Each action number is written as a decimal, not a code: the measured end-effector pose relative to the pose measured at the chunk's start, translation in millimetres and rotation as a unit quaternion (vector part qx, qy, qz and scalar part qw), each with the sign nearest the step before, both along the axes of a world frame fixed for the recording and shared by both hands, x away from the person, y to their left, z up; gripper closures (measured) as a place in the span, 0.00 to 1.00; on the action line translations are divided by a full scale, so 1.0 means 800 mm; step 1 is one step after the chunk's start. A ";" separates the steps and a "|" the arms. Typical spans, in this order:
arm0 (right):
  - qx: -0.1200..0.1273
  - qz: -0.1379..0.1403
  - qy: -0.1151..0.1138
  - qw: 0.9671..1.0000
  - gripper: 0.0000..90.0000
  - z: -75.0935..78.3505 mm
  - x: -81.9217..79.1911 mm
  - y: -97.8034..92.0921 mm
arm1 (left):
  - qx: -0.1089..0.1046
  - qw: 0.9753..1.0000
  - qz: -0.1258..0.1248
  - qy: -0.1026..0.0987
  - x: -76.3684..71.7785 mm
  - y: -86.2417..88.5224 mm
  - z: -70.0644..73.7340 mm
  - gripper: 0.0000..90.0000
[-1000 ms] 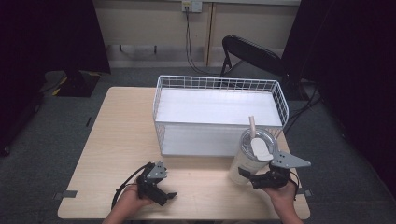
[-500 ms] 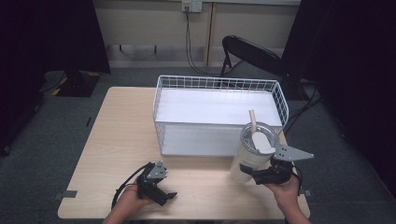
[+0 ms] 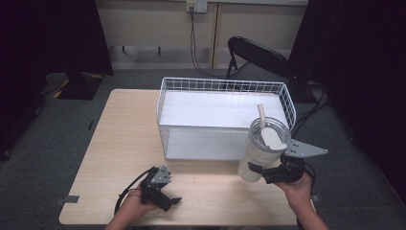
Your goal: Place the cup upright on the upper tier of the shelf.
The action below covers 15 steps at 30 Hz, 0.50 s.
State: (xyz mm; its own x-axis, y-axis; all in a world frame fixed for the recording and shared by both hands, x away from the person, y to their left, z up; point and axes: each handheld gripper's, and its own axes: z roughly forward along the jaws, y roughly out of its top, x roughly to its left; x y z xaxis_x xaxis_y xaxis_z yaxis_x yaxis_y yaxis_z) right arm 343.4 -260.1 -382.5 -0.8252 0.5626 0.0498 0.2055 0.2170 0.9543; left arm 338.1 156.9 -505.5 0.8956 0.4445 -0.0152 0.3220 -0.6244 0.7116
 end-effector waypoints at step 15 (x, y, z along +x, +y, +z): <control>0.002 0.008 0.008 1.000 0.11 0.025 0.010 0.002 | 0.000 1.000 0.000 0.000 0.000 0.000 0.000 0.00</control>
State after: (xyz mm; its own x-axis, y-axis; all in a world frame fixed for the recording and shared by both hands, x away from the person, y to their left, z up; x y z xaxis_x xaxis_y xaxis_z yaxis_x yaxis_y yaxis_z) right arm 351.3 -258.4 -362.6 -0.8330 0.5494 0.0647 0.2173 0.2173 0.9516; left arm 338.1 156.9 -505.4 0.8958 0.4442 -0.0151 0.3218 -0.6248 0.7114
